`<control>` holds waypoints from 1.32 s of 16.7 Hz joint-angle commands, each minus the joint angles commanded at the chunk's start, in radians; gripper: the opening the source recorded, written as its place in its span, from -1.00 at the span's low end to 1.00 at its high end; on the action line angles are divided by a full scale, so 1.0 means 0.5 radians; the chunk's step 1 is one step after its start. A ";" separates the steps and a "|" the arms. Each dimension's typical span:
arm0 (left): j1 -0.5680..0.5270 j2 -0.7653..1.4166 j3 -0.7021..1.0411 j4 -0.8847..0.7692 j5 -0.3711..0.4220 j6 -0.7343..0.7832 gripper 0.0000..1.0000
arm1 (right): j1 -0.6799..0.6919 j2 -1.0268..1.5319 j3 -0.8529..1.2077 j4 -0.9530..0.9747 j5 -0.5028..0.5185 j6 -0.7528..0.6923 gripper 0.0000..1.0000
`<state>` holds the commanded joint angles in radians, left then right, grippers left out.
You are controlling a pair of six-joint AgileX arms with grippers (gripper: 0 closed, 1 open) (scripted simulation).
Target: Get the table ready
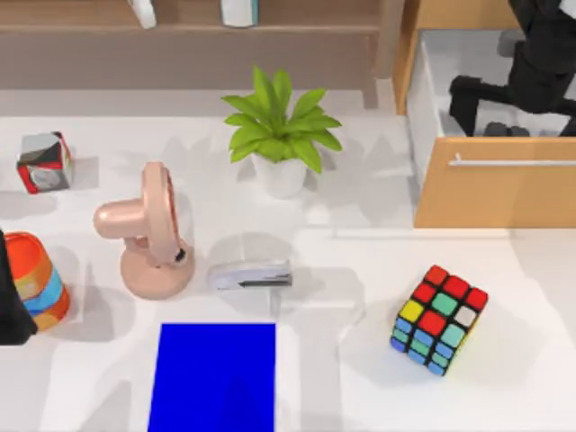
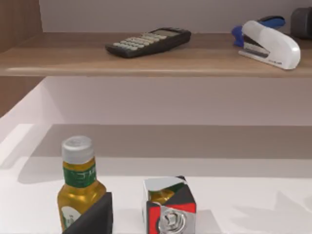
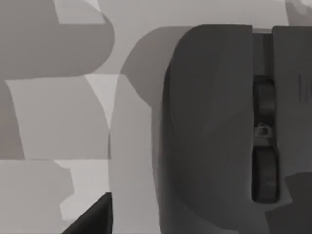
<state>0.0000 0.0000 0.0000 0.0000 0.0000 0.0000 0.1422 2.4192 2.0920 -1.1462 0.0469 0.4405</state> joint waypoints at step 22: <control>0.000 0.000 0.000 0.000 0.000 0.000 1.00 | 0.003 0.089 -0.021 0.108 0.001 0.003 -0.21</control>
<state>0.0000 0.0000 0.0000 0.0000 0.0000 0.0000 0.1436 2.4638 2.0812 -1.0921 0.0474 0.4422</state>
